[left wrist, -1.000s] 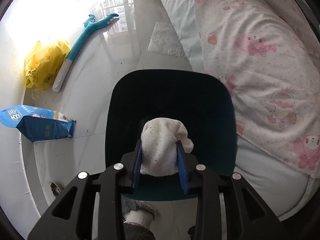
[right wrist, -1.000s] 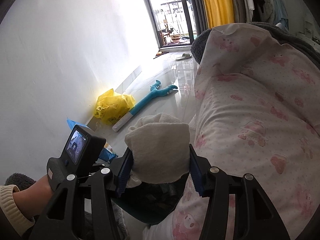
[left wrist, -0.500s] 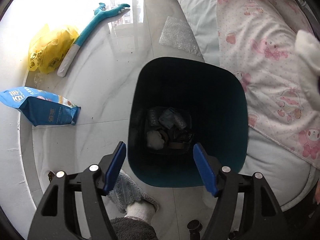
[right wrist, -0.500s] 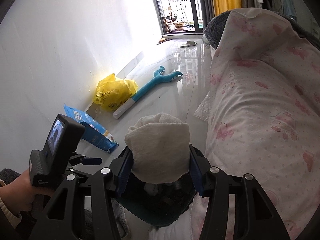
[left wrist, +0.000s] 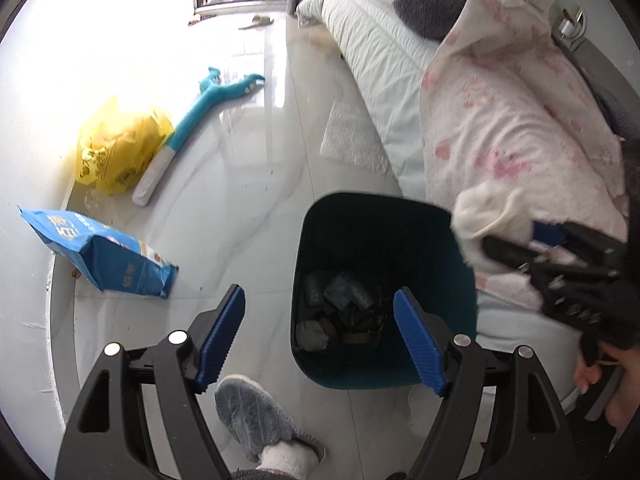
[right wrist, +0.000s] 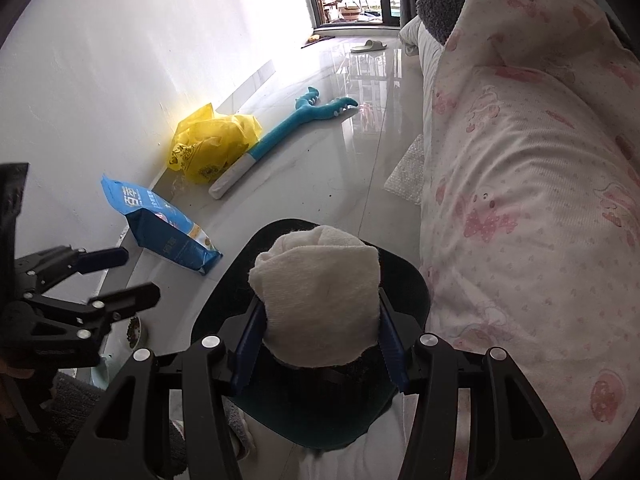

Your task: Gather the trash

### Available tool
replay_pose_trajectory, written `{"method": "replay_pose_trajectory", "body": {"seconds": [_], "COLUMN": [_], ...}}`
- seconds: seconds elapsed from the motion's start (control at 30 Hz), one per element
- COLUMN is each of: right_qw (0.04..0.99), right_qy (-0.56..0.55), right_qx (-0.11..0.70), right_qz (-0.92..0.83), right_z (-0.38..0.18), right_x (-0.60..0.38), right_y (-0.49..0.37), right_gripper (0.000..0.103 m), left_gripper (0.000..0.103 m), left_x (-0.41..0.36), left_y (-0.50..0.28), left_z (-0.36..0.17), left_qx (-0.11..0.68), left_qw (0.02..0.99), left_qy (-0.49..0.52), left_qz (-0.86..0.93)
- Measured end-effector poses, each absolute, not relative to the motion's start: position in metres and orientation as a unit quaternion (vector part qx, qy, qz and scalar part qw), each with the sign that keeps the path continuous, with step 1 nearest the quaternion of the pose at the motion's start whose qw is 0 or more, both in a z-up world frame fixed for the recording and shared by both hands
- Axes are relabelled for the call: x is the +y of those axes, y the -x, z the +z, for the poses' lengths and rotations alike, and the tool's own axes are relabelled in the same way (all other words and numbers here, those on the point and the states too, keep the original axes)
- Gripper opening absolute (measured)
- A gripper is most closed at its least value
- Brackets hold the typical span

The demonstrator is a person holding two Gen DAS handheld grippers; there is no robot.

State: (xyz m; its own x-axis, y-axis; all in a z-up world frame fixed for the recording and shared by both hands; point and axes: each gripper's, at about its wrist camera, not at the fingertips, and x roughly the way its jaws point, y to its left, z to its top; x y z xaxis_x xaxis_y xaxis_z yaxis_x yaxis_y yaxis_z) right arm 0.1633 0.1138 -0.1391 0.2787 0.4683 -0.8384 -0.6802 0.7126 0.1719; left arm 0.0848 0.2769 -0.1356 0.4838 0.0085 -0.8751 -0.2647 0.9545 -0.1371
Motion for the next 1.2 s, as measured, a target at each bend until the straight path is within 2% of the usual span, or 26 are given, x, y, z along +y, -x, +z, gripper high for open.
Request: {"method": "replay_pose_trajectory", "body": {"seconds": [0.37,0.47,0.67,0.73,0.93,1.0,1.13,1.2], "right_qw": [0.768,0.759,0.75,0.75,0.758,0.767,0.794,0.807], "right_qy": [0.153,0.164,0.173,0.176,0.18,0.178,0.14,0.13], "right_qx": [0.518,0.528,0.543,0.541,0.52,0.507,0.472,0.454], "right_qz": [0.344,0.343,0.336,0.338,0.35,0.352,0.357,0.355], "right_z": [-0.176,-0.186,-0.194,-0.192,-0.177,-0.166,-0.133,-0.119], "right_x": [0.144,0.15,0.154,0.154,0.148,0.141,0.118,0.104], "right_y": [-0.159,-0.158,-0.156,-0.155,-0.147,-0.144,-0.136,-0.131], "right_gripper": [0.055,0.059,0.076,0.08,0.082,0.083,0.09,0.091], "left_gripper": [0.081,0.081,0.082,0.083,0.089,0.092,0.095,0.095], "left_x": [0.28,0.275,0.258,0.253,0.24,0.233,0.218,0.211], "left_y": [-0.07,-0.066,-0.056,-0.052,-0.045,-0.041,-0.039,-0.035], "left_z": [-0.079,-0.064,-0.038,-0.029,-0.008,-0.001,0.012,0.016], "left_qx": [0.392,0.36,0.301,0.286,0.242,0.229,0.21,0.204], "left_qw": [0.91,0.924,0.948,0.954,0.967,0.97,0.975,0.976], "left_qy": [0.121,0.108,0.078,0.069,0.06,0.058,0.042,0.044], "left_qz": [0.067,0.068,0.06,0.054,0.049,0.049,0.06,0.064]}}
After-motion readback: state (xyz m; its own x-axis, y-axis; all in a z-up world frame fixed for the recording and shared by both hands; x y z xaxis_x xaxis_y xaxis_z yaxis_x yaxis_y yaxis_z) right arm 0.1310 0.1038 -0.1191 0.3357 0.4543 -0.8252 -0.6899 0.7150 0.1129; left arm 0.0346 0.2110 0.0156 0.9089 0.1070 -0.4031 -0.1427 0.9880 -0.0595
